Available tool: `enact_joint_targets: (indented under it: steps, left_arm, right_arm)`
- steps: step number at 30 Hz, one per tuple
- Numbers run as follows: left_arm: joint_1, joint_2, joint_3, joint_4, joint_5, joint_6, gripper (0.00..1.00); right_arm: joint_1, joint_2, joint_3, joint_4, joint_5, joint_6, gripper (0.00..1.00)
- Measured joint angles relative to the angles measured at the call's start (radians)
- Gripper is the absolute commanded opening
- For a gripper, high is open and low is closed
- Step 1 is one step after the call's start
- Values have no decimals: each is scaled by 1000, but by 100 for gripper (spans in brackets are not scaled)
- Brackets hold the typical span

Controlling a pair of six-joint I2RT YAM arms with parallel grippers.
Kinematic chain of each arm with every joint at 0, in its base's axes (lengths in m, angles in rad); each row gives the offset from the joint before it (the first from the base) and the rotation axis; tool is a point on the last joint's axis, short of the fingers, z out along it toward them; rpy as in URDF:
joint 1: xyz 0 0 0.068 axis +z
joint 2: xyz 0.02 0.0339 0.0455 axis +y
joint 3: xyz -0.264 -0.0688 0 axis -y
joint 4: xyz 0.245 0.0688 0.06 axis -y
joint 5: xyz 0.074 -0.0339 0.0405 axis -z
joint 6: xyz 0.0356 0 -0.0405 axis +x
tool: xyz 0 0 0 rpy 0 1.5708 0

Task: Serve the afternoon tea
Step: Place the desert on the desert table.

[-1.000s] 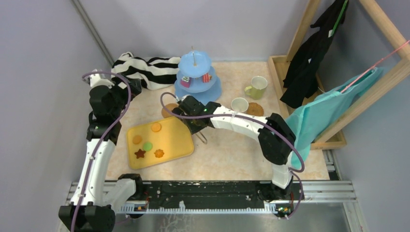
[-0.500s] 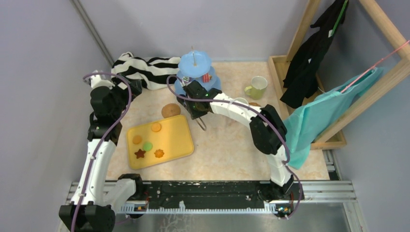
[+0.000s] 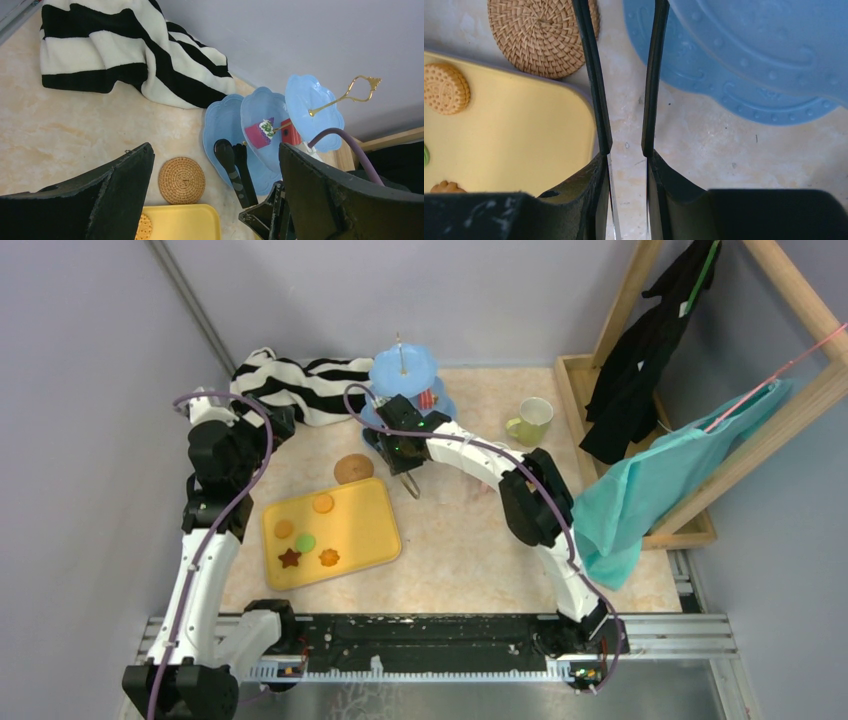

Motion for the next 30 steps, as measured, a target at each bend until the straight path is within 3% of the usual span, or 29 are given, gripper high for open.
enact_joint_targets:
  steps: [11, 22, 30]
  left_arm:
    - [0, -2, -6, 4, 2, -3, 99]
    - [0, -2, -13, 12, 3, -4, 99]
    - [0, -2, -26, 26, 13, -6, 99]
  right_arm:
    - [-22, 90, 117, -41, 0, 0, 15]
    - [-42, 114, 122, -32, 0, 5, 17]
    - [-55, 136, 138, -24, -1, 6, 24]
